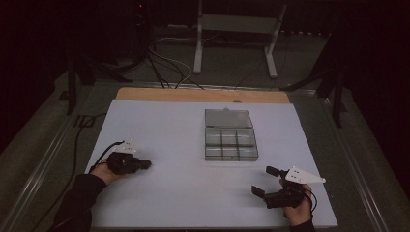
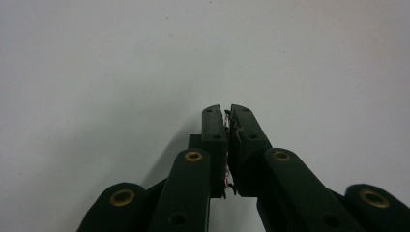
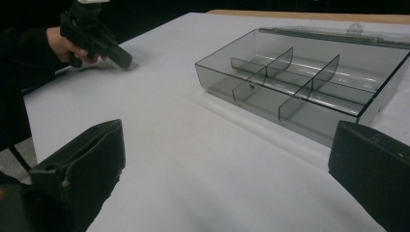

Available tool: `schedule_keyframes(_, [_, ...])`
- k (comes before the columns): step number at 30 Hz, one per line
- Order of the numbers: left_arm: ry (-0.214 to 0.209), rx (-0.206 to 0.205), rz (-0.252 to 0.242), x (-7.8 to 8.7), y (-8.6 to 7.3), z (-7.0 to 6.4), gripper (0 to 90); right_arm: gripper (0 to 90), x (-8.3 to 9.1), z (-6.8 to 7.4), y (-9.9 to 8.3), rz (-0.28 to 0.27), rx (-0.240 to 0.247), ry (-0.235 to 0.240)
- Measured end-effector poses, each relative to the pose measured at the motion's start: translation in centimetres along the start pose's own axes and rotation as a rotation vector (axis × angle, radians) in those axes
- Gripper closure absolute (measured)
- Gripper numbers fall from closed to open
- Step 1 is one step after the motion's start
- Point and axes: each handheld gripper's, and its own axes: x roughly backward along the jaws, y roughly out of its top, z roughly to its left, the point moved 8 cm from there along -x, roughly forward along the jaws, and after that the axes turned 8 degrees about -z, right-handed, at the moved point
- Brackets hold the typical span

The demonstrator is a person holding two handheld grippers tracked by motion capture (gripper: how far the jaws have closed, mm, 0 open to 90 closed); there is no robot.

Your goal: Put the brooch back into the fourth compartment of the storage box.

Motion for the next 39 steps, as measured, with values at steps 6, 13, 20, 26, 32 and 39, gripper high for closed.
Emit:
schedule_keyframes(6, [-0.007,0.009,-0.01,0.0,0.4,-0.2,87.9,0.0,0.0,0.0,0.0,-0.001,0.002,0.0])
schedule_keyframes(13, [-0.024,0.006,-0.022,0.0,1.1,-0.8,87.9,0.0,0.0,0.0,0.0,-0.002,0.002,0.001])
schedule_keyframes(20, [-0.037,-0.006,-0.025,-0.2,1.7,-1.3,87.8,0.0,0.0,0.0,0.0,-0.002,0.001,0.001])
schedule_keyframes(26, [-0.045,-0.01,-0.026,-0.4,2.2,-1.6,87.8,0.0,0.0,0.0,0.0,-0.002,-0.002,-0.001])
schedule_keyframes(32, [-0.057,-0.013,-0.029,-0.7,2.7,-1.9,87.8,0.0,0.0,0.0,0.0,-0.001,-0.003,-0.001])
schedule_keyframes(39, [-0.083,-0.014,-0.046,-1.1,3.6,-2.3,87.8,0.0,0.0,0.0,0.0,0.0,-0.001,-0.001])
